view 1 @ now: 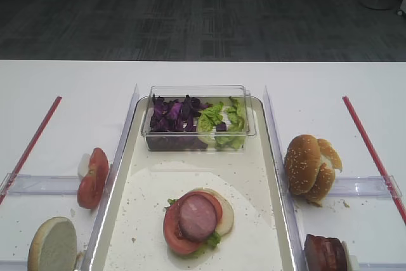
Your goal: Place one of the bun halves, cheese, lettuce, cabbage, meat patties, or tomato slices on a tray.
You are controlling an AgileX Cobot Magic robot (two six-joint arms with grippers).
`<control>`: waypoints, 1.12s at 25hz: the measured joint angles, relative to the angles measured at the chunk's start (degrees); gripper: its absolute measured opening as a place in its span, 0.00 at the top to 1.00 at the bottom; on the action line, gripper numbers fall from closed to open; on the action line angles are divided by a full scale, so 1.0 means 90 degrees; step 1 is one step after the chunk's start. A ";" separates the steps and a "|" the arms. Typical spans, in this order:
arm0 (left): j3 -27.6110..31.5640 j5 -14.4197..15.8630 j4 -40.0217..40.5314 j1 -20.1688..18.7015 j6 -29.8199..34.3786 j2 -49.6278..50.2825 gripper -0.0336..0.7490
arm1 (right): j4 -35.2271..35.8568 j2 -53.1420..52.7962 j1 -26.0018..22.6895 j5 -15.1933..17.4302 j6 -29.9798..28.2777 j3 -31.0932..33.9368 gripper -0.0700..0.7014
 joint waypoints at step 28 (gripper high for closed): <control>0.0000 0.0000 0.0000 0.0000 0.0000 0.0000 0.33 | 0.0000 0.0000 0.0000 0.0000 0.0000 0.0000 0.32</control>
